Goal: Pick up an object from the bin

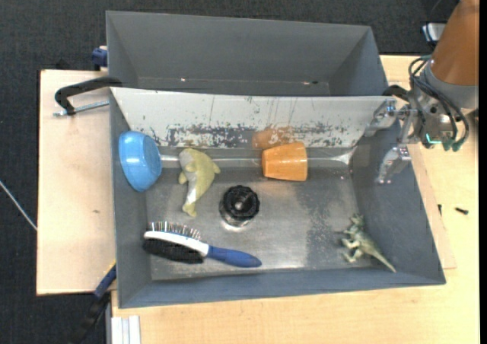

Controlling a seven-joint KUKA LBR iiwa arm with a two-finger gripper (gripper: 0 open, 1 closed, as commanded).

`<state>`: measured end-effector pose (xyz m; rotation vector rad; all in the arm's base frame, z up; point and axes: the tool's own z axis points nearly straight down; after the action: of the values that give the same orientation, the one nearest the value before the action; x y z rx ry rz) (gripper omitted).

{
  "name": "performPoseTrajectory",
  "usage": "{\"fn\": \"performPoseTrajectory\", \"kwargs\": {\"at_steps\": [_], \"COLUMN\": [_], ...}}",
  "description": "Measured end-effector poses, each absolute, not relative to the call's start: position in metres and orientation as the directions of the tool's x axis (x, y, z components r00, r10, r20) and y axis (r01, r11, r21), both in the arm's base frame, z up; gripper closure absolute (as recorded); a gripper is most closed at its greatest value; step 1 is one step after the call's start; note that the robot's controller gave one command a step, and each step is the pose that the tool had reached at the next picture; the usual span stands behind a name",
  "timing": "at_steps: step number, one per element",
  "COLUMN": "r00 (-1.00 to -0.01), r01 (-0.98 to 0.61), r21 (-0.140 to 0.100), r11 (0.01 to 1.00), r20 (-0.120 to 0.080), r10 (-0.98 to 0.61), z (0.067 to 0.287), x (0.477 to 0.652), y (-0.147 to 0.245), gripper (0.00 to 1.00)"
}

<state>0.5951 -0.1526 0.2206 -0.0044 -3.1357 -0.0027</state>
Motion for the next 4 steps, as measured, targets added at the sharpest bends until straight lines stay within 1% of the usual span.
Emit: {"fn": "performPoseTrajectory", "kwargs": {"at_steps": [1,2,3,4], "r00": [-0.838,-0.433,-0.215,-0.054], "r01": [-0.545,-0.901,-0.977,-0.999], "r21": [-0.012,-0.018,0.000,-0.003], "r11": [0.838,0.433,0.215,0.054], "r20": [-0.017,-0.018,-0.001,-0.002], "r10": [-0.545,-0.901,-0.977,-0.999], "z": [0.098,0.084,0.102,0.072], "x": [0.536,0.524,0.493,0.495], "y": [-0.122,-0.132,-0.126,-0.110], "gripper": [0.00,0.00,0.00,0.00]}}
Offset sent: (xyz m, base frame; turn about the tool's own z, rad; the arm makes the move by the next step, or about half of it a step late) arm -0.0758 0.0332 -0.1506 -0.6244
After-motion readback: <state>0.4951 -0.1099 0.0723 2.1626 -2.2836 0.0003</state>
